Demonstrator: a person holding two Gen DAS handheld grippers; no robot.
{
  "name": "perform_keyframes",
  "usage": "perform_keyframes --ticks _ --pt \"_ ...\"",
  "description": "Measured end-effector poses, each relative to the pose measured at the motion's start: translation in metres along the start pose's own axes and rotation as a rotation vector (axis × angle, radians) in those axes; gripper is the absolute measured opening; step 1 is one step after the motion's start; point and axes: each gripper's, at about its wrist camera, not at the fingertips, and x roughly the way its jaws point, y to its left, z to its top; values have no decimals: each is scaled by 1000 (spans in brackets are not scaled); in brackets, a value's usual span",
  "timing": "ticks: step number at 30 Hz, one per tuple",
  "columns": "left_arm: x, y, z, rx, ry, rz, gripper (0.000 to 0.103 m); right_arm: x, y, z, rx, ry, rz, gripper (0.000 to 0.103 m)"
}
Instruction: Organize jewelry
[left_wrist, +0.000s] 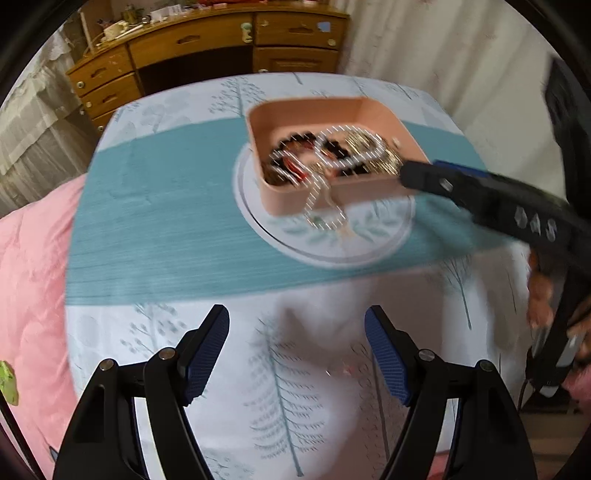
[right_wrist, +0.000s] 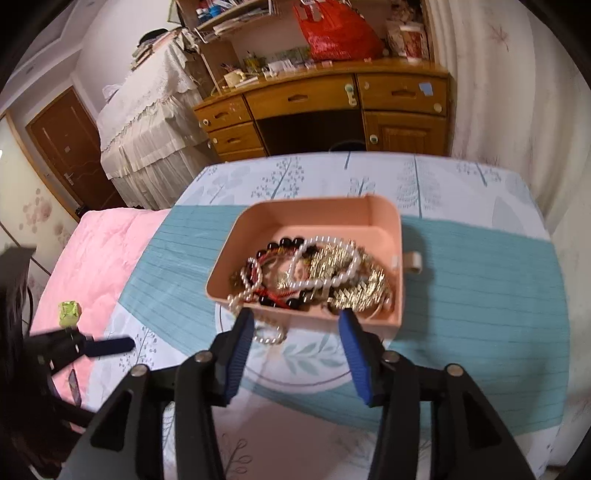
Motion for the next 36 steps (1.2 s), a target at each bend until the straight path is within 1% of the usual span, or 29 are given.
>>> perform_keyframes --ticks 3,6,7,9,11,13,15,17,18,19,20,21,23,24,25,27,29,30,32,35,36 --pt "5 -9 -20 30 -25 -20 74 7 1 -7 15 26 19 60" --pt "13 -17 -39 63 -47 -26 74 20 5 -14 -1 60 13 61" --pt "15 -20 -45 80 -57 -25 74 25 7 -16 -12 69 8 61" --pt "20 -26 -56 121 -84 0 74 38 13 -20 -45 86 8 61" --pt "22 -30 -62 146 -98 4 74 49 18 -23 -80 96 12 61" --pt "26 -34 -67 171 -116 3 70 61 24 -26 -118 99 17 61" --pt "29 -36 -68 190 -124 17 63 71 27 -28 -138 111 13 61" --pt "34 -38 -70 208 -126 32 60 73 35 -30 -178 87 -7 61" --pt "35 -39 -70 209 -127 35 57 74 38 -30 -188 98 -8 62" --pt "36 -38 -70 201 -134 28 57 75 41 -31 -202 91 -21 63" --pt "36 -36 -70 191 -140 24 55 76 45 -31 -215 96 -35 63" --pt "36 -35 -70 183 -147 25 50 77 49 -32 -230 99 -57 63" --pt "35 -34 -71 186 -163 23 45 79 56 -32 -253 104 -98 63" --pt "35 -34 -72 191 -169 21 38 80 58 -33 -261 107 -118 63" --pt "35 -32 -73 194 -178 16 34 82 61 -34 -266 109 -134 63" --pt "34 -30 -74 194 -187 12 20 84 65 -34 -277 111 -166 63" --pt "33 -25 -72 180 -191 8 12 85 66 -33 -256 105 -172 64" --pt "33 -22 -72 169 -192 0 9 85 66 -33 -251 102 -179 63" --pt "33 -13 -69 139 -188 -29 5 87 65 -31 -239 95 -189 61" --pt "35 -1 -64 110 -177 -76 2 88 63 -26 -212 67 -211 43" --pt "35 1 -64 107 -172 -83 2 88 63 -25 -207 60 -217 30"
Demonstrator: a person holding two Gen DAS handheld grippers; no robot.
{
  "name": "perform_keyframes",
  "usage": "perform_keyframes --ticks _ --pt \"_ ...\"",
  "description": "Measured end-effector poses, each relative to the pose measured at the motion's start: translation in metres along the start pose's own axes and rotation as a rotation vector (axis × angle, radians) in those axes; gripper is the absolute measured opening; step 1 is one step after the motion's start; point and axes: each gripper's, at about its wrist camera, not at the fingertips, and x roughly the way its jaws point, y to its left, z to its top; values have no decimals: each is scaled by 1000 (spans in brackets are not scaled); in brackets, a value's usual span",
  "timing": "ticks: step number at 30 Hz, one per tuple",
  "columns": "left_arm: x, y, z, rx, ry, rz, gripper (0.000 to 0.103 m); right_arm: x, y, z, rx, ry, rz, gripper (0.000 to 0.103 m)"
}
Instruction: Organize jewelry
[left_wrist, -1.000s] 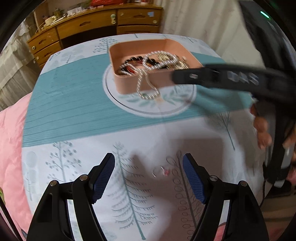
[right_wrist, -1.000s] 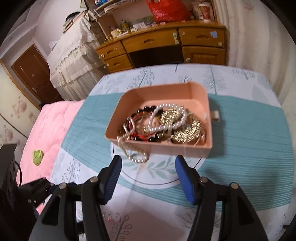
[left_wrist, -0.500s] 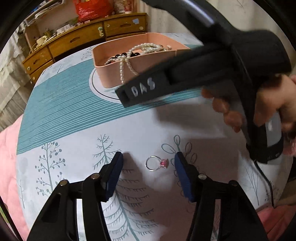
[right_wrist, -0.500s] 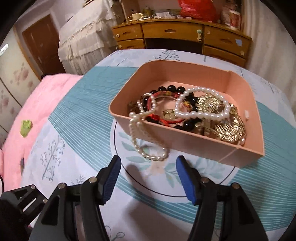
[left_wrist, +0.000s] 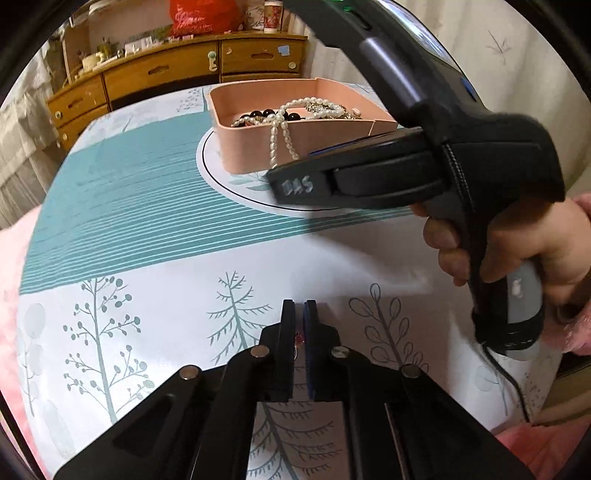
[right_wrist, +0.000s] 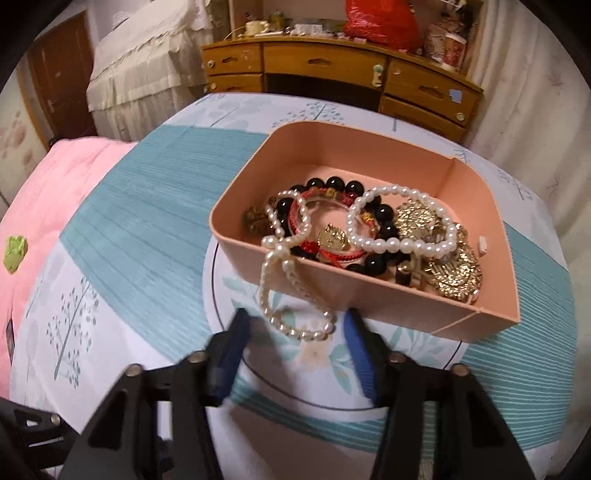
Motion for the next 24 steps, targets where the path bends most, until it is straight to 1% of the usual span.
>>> perform_keyframes --ticks 1,3,7,9,11,13,15,18,24 --pt "0 2 1 -2 5 -5 2 0 -1 1 8 -3 -4 17" --pt "-1 2 -1 0 16 -16 1 2 -6 5 34 4 -6 11" --pt "-3 11 -1 2 46 -33 1 3 -15 8 94 22 58 9" --pt "-5 16 1 8 58 -34 1 3 -20 9 144 42 97 9" --pt "-8 23 2 15 67 -38 1 4 -24 10 216 66 149 5" --pt "-11 32 7 17 71 -39 1 -1 -26 10 269 66 198 5" --pt "-16 40 11 13 79 -42 1 -7 -24 11 293 57 231 5" --pt "-27 53 21 -5 71 -49 1 -15 -18 18 298 60 241 5" --pt "-59 74 47 -47 40 -62 1 -46 -12 41 309 -3 265 5"
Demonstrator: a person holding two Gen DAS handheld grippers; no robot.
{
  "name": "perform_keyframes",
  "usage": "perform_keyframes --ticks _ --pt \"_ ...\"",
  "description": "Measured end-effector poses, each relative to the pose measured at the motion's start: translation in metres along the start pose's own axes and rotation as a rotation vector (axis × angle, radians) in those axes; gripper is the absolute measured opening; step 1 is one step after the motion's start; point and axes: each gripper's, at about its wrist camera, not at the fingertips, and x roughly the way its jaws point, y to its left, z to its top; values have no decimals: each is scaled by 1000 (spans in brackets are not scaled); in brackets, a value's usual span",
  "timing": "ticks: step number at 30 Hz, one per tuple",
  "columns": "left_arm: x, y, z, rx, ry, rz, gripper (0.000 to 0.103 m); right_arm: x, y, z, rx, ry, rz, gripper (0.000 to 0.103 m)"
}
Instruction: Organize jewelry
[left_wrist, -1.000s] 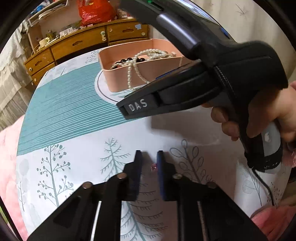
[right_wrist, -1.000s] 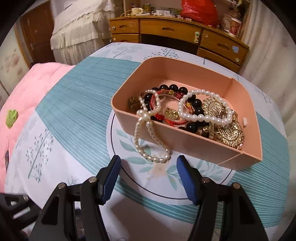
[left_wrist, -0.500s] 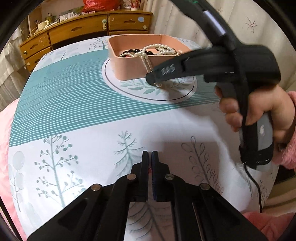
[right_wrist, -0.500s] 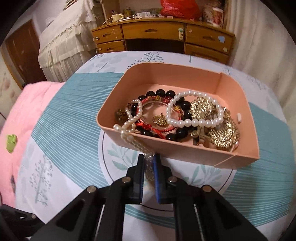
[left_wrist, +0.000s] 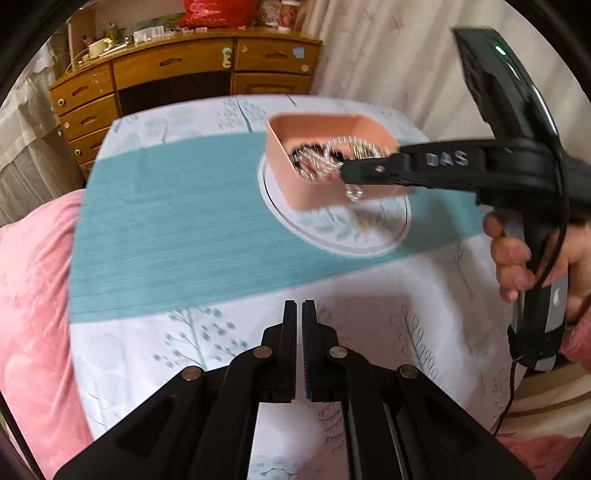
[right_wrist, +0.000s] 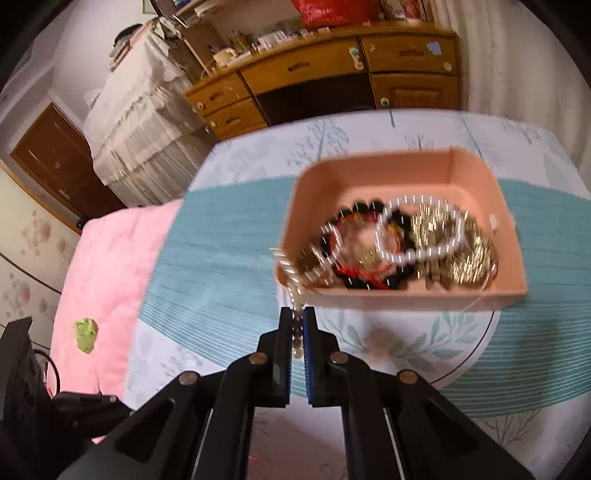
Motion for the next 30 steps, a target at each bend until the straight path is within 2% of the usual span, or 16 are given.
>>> perform_keyframes --ticks 5,9,10,12,15,19,22,23,24,25,29,30 --pt "-19 15 24 -61 -12 -66 1 -34 3 25 36 -97 12 5" --pt "-19 13 32 -30 1 -104 3 -53 -3 48 52 -170 0 5" --pt "-14 10 27 -8 20 -111 4 -56 -4 55 52 -186 -11 5" --pt "-5 3 17 31 53 -116 16 -58 -5 64 46 -200 -40 5" --pt "10 -12 -6 117 99 -146 23 -59 -8 73 46 -216 -67 5" --pt "31 -29 -34 229 180 -145 27 -62 -11 75 57 -231 -79 5" --pt "42 -33 -43 273 197 -128 28 -63 -10 72 58 -229 -96 5" --pt "45 -34 -44 287 195 -119 34 -63 -10 71 60 -228 -101 5" --pt "47 -34 -46 299 191 -110 43 -63 -10 70 63 -226 -105 5" --pt "48 -35 -46 314 178 -100 47 -64 -11 69 66 -225 -109 5" --pt "51 -37 -47 356 140 -105 48 -64 -12 64 68 -218 -126 5" --pt "52 -38 -47 367 134 -99 39 -64 -13 63 68 -212 -134 5"
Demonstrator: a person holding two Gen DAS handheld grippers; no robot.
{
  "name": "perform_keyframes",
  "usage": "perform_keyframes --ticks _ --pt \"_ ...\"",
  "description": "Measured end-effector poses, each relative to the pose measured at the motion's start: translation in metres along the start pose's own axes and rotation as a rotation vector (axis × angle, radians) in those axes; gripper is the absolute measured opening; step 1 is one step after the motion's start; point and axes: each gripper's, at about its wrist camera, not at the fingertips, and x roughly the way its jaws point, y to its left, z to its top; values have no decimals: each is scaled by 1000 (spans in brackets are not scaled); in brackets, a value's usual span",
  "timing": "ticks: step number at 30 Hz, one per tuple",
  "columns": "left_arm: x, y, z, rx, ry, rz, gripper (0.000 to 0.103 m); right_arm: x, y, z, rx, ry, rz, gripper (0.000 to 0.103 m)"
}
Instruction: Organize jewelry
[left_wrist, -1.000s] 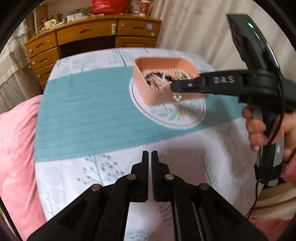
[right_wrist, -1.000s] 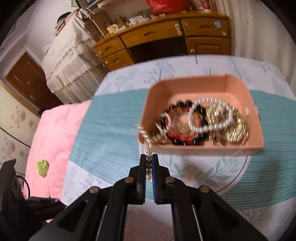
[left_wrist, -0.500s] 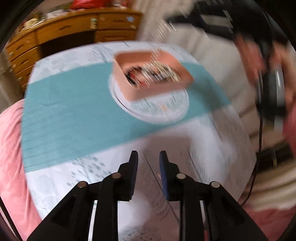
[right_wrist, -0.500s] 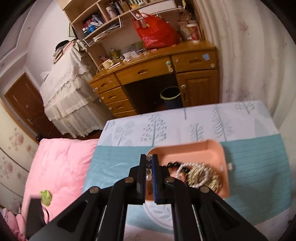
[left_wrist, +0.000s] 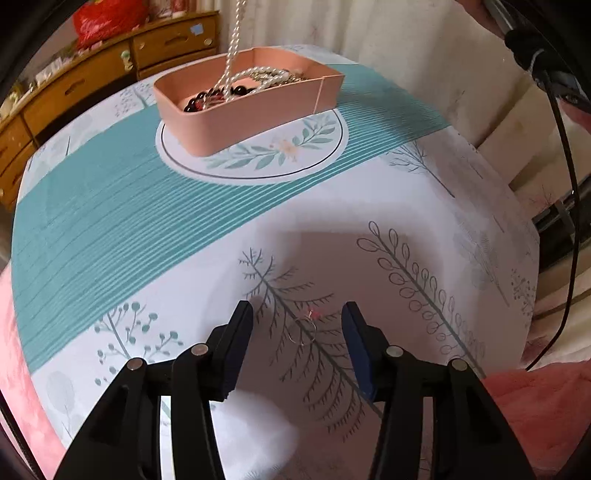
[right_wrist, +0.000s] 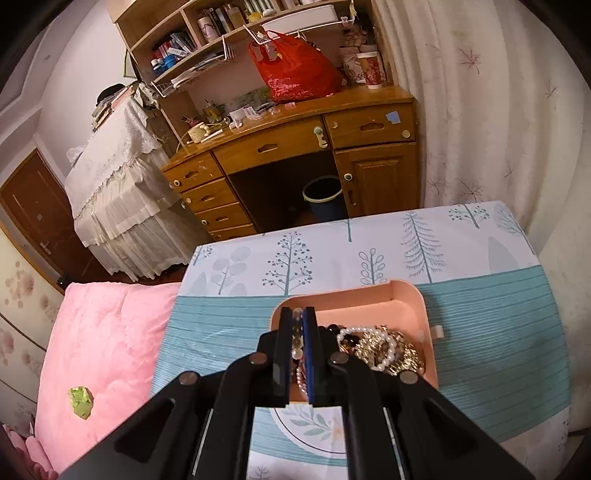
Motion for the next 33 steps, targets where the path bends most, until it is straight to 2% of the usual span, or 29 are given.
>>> perform_keyframes --ticks 3,5,8,16,21,26,27,28,30,33 --pt "0 -2 0 48 -22 18 12 0 -2 -2 6 10 -17 5" --pt "-1 0 -1 51 -33 16 8 -1 -3 -2 12 12 -24 5" --pt "1 6 2 29 -25 -12 7 -3 -5 -3 17 14 -35 5" --pt "-13 12 4 13 -35 26 7 -9 -7 -3 30 13 -42 5" --pt "-47 24 38 -8 -93 41 7 -11 -11 -1 48 6 -40 5" --pt "-78 41 96 -53 -191 73 7 -27 -24 14 113 -42 -17 6" --pt "-81 45 107 -69 -204 67 7 -29 -27 16 120 -40 -14 12" --pt "-83 50 121 -97 -223 64 8 -33 -30 18 130 -39 -10 24" --pt "-84 54 139 -135 -241 59 8 -42 -37 18 150 -56 -4 36" --pt "-82 59 163 -199 -261 57 8 -58 -49 15 186 -74 14 36"
